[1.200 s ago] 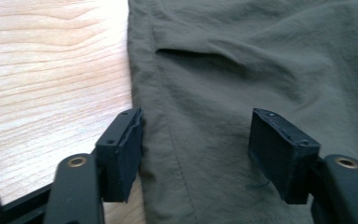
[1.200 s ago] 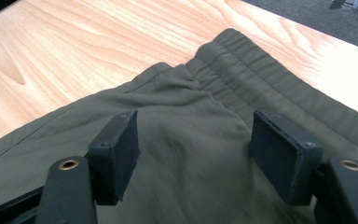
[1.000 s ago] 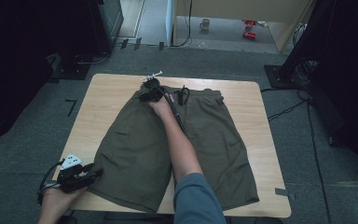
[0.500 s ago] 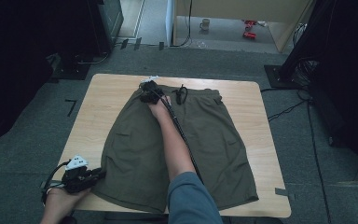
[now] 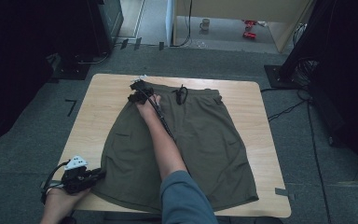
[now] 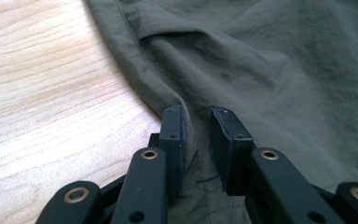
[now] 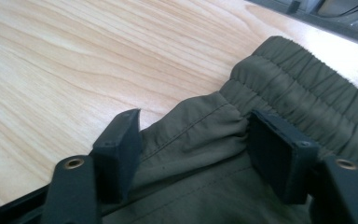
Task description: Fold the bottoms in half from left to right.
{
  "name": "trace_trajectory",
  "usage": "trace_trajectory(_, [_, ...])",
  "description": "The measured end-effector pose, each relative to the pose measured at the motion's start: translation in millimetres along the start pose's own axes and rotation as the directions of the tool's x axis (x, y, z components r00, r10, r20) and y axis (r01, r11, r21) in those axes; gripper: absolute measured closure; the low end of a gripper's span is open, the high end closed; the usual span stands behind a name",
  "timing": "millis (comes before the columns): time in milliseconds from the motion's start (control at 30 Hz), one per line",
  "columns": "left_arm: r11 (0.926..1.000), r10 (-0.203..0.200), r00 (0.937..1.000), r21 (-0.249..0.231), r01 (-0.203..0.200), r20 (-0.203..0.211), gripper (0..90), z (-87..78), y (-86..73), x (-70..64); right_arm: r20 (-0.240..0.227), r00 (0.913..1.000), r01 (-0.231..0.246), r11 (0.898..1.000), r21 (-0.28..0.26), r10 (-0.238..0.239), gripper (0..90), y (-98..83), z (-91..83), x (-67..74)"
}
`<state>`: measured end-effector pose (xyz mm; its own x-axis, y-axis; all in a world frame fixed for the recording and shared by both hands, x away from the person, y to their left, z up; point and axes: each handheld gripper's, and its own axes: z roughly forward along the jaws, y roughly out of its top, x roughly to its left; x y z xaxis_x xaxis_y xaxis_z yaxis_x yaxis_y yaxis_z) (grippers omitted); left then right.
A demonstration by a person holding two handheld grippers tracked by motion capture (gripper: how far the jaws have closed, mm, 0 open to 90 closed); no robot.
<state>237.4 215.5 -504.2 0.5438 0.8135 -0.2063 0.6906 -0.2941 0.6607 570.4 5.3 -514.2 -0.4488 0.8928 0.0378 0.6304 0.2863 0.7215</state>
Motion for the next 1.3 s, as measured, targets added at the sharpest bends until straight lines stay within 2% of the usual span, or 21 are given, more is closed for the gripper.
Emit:
trace_trajectory(33, [1.0, -0.005, 1.0, 0.0, 0.005, 0.0, 75.8, -0.2, -0.2, 0.1, 0.008, 1.0, -0.004, 1.0, -0.006, 0.004, 41.5, 0.1, -0.1, -1.2])
trace_trajectory(167, [0.9999, -0.014, 0.9999, 0.006, 0.014, -0.004, 76.3, -0.9, -0.4, -0.1, 0.021, 0.9991, -0.035, 0.999, -0.022, 0.036, 70.5, -1.1, -2.9, -12.3])
trace_trajectory(233, [0.9996, -0.022, 0.9998, 0.016, 0.022, 0.003, 82.1, 0.1, 1.1, -0.7, 0.0, 0.9991, -0.042, 0.999, -0.024, 0.042, 83.2, -3.1, -5.0, -20.5])
trace_trajectory(267, [0.9996, -0.019, 0.9998, 0.021, 0.019, 0.007, 84.3, 1.2, 2.1, -1.6, -0.015, 0.9988, -0.046, 0.999, -0.02, 0.046, 85.2, -3.4, -5.9, -22.8])
trace_trajectory(300, [0.9994, -0.02, 0.9996, 0.029, 0.019, 0.019, 84.3, 2.8, 3.5, -2.5, -0.015, 0.9988, -0.046, 0.999, -0.02, 0.046, 85.2, -3.4, -5.9, -22.8])
trace_trajectory(367, [0.9989, -0.011, 0.9989, 0.047, 0.009, 0.046, 88.5, 7.8, 7.6, -7.3, -0.051, 0.9962, -0.07, 0.998, -0.002, 0.07, 87.0, -3.1, -7.3, -27.8])
trace_trajectory(500, [0.9961, 0.03, 0.998, 0.081, -0.034, 0.056, 90.0, 13.4, 14.2, -19.6, -0.093, 0.9898, -0.106, 0.994, 0.02, 0.108, 87.3, -2.5, -8.9, -34.4])
trace_trajectory(600, [0.999, 0.017, 0.9978, 0.039, -0.019, 0.064, 90.0, 6.5, 16.1, -18.1, -0.096, 0.9887, -0.111, 0.993, 0.047, 0.115, 87.7, -1.0, -11.0, -35.1])
trace_trajectory(733, [0.9977, -0.06, 0.9936, -0.027, 0.062, 0.097, 90.0, -6.2, 19.6, -8.7, -0.091, 0.9897, -0.105, 0.992, 0.068, 0.111, 88.0, 3.9, -15.6, -35.0])
trace_trajectory(800, [0.9948, -0.06, 0.9919, -0.076, 0.069, 0.112, 90.0, -19.5, 23.2, -9.0, -0.074, 0.9924, -0.093, 0.993, 0.071, 0.098, 88.0, 13.5, -21.7, -32.6])
trace_trajectory(833, [0.9948, -0.06, 0.9919, -0.076, 0.069, 0.112, 90.0, -19.5, 23.2, -9.0, -0.074, 0.9924, -0.093, 0.993, 0.071, 0.098, 88.0, 13.5, -21.7, -32.6])
trace_trajectory(933, [0.9881, -0.067, 0.988, -0.128, 0.085, 0.14, 90.0, -35.6, 28.1, -9.5, -0.068, 0.9923, -0.099, 0.993, 0.057, 0.103, 88.1, 25.6, -28.1, -28.6])
trace_trajectory(1033, [0.9797, -0.074, 0.9857, -0.174, 0.1, 0.151, 90.0, -51.5, 33.7, -8.1, -0.087, 0.9866, -0.135, 0.99, 0.032, 0.137, 88.2, 44.9, -37.0, -19.6])
trace_trajectory(1067, [0.9756, -0.071, 0.9853, -0.195, 0.101, 0.155, 90.0, -58.1, 36.4, -7.6, -0.087, 0.9866, -0.135, 0.99, 0.032, 0.137, 88.2, 44.9, -37.0, -19.6])
trace_trajectory(1133, [0.9622, -0.067, 0.9815, -0.249, 0.111, 0.179, 90.0, -72.7, 43.2, -7.8, -0.112, 0.9828, -0.146, 0.989, 0.011, 0.147, 88.2, 59.5, -44.2, -12.0])
trace_trajectory(1167, [0.9554, -0.058, 0.9816, -0.275, 0.108, 0.182, 90.0, -79.3, 46.7, -9.1, -0.133, 0.9806, -0.147, 0.989, -0.012, 0.144, 88.2, 67.3, -49.2, -7.9])
trace_trajectory(1233, [0.9472, -0.022, 0.9843, -0.311, 0.077, 0.175, 90.0, -86.8, 53.9, -14.8, -0.175, 0.9748, -0.151, 0.987, -0.061, 0.139, 88.2, 80.5, -60.3, 0.2])
trace_trajectory(1267, [0.949, -0.011, 0.9846, -0.308, 0.065, 0.175, 90.0, -85.7, 56.7, -17.3, -0.177, 0.9774, -0.132, 0.988, -0.082, 0.116, 88.2, 84.9, -64.5, 3.6])
trace_trajectory(1300, [0.9514, -0.005, 0.9847, -0.302, 0.058, 0.174, 90.0, -83.5, 58.5, -19.8, -0.16, 0.983, -0.102, 0.992, -0.079, 0.089, 88.1, 86.4, -65.9, 4.7])
